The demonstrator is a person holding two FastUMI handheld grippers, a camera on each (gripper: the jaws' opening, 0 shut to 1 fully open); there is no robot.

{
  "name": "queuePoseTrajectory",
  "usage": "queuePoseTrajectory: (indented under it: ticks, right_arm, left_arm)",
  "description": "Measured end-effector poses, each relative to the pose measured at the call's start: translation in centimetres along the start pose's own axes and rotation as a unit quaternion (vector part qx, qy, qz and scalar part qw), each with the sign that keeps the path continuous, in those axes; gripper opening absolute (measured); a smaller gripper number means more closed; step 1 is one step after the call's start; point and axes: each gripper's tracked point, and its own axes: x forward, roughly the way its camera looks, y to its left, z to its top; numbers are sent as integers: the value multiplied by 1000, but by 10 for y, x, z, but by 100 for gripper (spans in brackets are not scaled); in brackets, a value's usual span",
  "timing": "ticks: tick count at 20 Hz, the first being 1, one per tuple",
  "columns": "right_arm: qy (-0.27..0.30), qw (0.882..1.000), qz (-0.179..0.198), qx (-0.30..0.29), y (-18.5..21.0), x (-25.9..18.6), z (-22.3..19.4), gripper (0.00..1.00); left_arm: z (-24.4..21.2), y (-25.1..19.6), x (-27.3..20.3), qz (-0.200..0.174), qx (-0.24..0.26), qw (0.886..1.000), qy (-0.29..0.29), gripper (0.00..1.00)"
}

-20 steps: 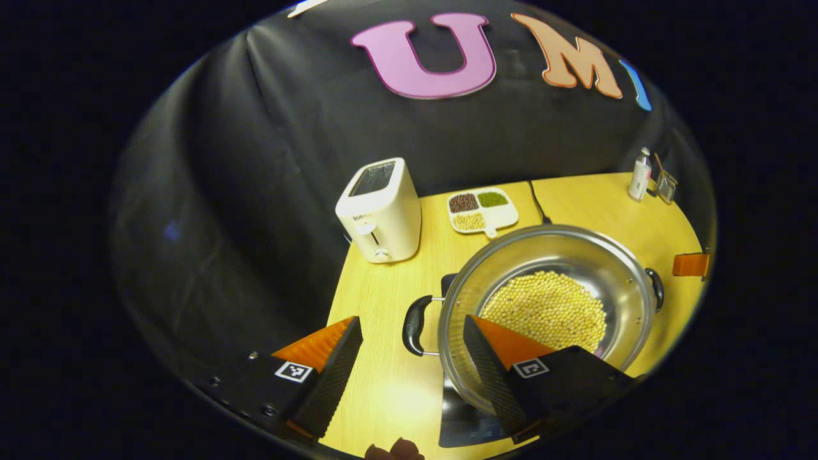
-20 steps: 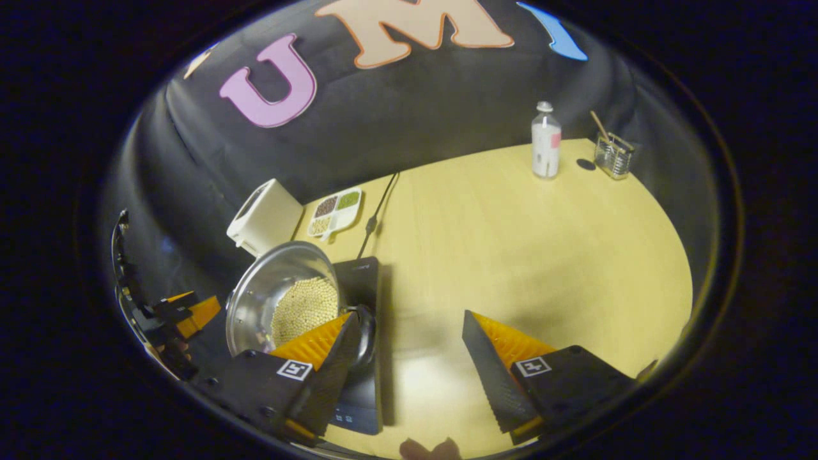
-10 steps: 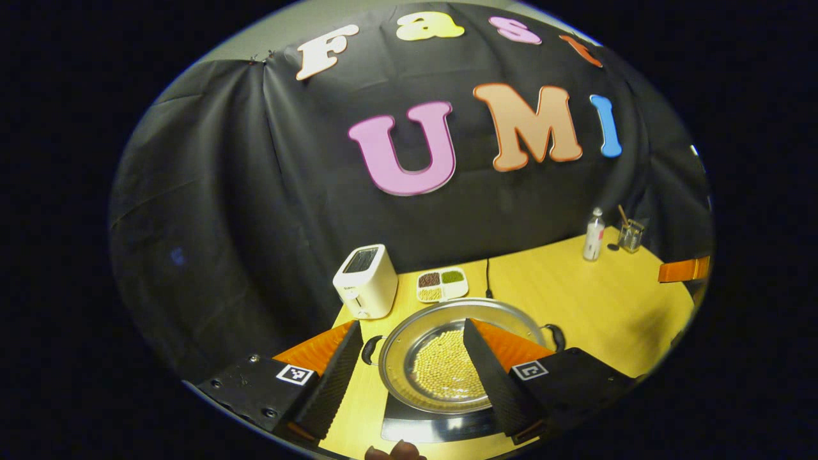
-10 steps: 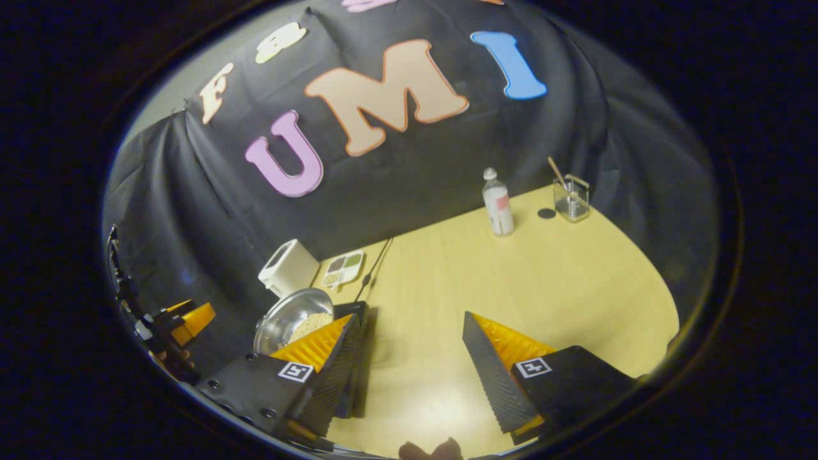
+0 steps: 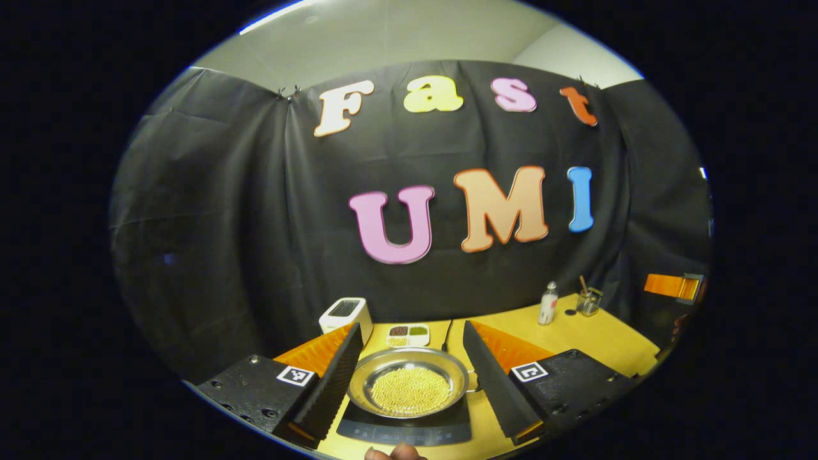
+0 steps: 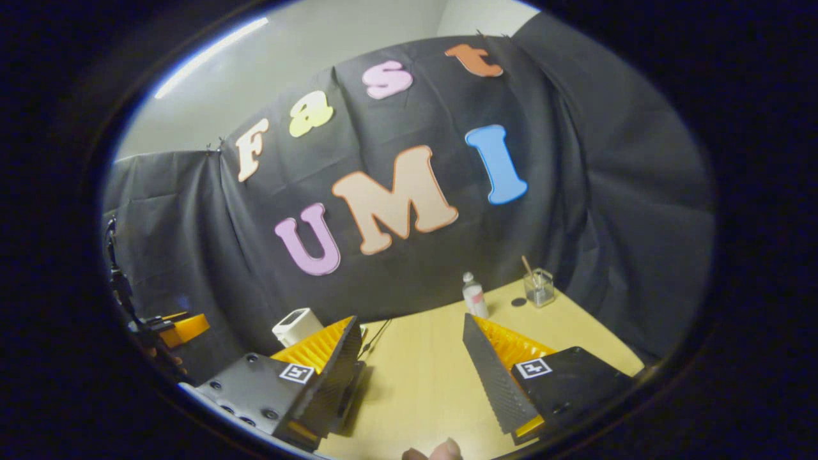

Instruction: First push the handle of the pot to place it horizontally, then grasp the pot with both hands and set it on the induction cooktop.

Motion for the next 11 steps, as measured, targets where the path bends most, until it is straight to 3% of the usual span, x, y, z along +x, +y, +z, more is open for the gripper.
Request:
queuePoseTrajectory:
  ticks: [4, 5, 6, 7, 9, 10, 11]
  right_arm:
    - [-82, 995, -12, -52, 24, -44, 54, 90]
    - [-88, 994, -13, -66, 32, -55, 58, 91]
    - [-90, 993, -11, -80, 40, -65, 60, 91]
    - [-93, 991, -15, -92, 45, -76, 63, 91]
    - [-99, 991, -17, -93, 62, -92, 65, 91]
    - [-102, 991, -19, -90, 69, -98, 65, 97]
    - [-105, 990, -22, -92, 74, -104, 64, 97]
  left_arm:
    - [38, -7, -27, -21, -6, 998, -51, 99]
    - [42, -4, -37, -22, -9, 998, -60, 92]
    - [44, -2, -44, -24, -14, 997, -65, 99]
    - [44, -1, -52, -25, -16, 998, -63, 92]
    - [43, 3, -59, -36, -12, 997, -65, 96]
    - [42, 5, -60, -38, -7, 997, -67, 96]
    - [38, 9, -63, -41, -8, 997, -65, 99]
